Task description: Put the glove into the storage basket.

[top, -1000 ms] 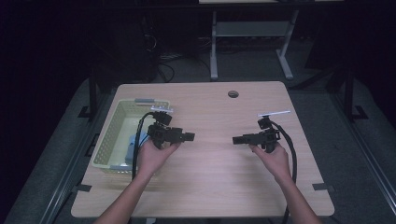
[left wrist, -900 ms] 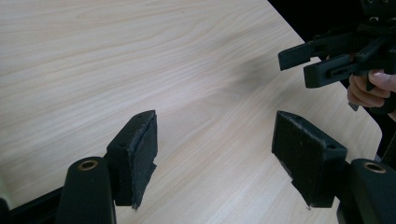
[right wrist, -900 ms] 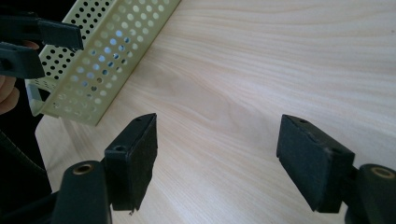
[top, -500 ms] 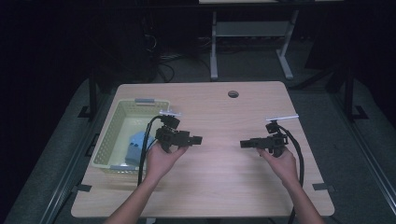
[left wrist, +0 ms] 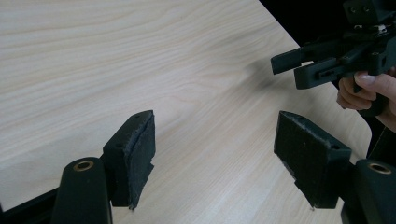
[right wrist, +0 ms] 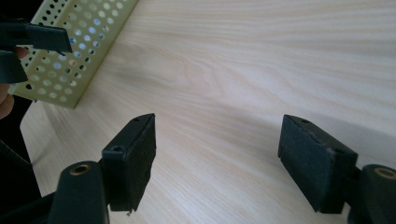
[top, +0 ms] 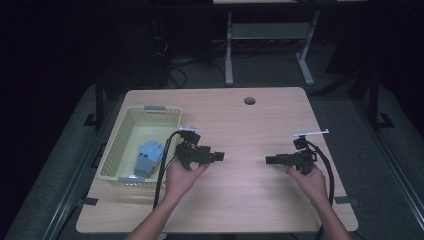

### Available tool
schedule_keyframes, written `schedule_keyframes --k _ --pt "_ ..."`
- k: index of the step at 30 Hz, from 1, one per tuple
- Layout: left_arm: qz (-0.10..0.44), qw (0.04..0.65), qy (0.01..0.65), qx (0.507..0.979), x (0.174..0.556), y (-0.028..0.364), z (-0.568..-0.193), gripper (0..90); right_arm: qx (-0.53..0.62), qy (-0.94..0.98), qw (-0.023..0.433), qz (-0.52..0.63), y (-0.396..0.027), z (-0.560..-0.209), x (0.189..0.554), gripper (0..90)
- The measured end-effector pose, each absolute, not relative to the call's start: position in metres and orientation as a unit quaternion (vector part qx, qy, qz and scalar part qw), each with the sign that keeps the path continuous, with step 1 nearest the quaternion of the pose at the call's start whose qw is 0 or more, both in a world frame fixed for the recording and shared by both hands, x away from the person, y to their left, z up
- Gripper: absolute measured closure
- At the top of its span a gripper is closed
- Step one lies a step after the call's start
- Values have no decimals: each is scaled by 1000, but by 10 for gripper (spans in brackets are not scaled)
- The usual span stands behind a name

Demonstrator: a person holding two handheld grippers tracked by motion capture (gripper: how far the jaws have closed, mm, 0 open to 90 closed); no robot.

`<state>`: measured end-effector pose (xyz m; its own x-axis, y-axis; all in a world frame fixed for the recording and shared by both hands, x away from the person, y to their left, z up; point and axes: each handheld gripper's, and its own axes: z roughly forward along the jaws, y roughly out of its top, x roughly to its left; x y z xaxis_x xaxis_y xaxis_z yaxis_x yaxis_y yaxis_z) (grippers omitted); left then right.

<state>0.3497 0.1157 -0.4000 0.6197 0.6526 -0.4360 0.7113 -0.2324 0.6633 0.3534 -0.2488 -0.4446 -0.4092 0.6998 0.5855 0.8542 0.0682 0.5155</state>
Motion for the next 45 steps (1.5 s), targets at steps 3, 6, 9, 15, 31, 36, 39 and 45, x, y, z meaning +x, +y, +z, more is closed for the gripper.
schedule_keyframes --k 3,6,9,15,31,36,39,45 --pt "-37 443 433 784 346 113 -404 287 -538 -722 90 -425 -254 -446 351 270" --pt "-41 446 431 783 342 111 -409 284 -538 -722 88 -426 -259 -450 348 269" --pt "-39 444 428 786 338 111 -413 280 -544 -720 91 -422 -264 -454 344 262" --pt "-39 451 423 785 329 111 -422 277 -550 -715 89 -421 -275 -461 337 262" --pt "-50 454 408 790 305 108 -444 273 -554 -711 87 -425 -294 -468 314 261" --pt "-53 460 405 788 297 111 -446 273 -554 -711 87 -425 -295 -469 308 260" --pt "-52 461 403 789 294 113 -448 273 -553 -711 88 -426 -296 -470 305 260" --pt "-53 462 400 790 289 115 -451 270 -551 -709 85 -431 -298 -472 297 254"
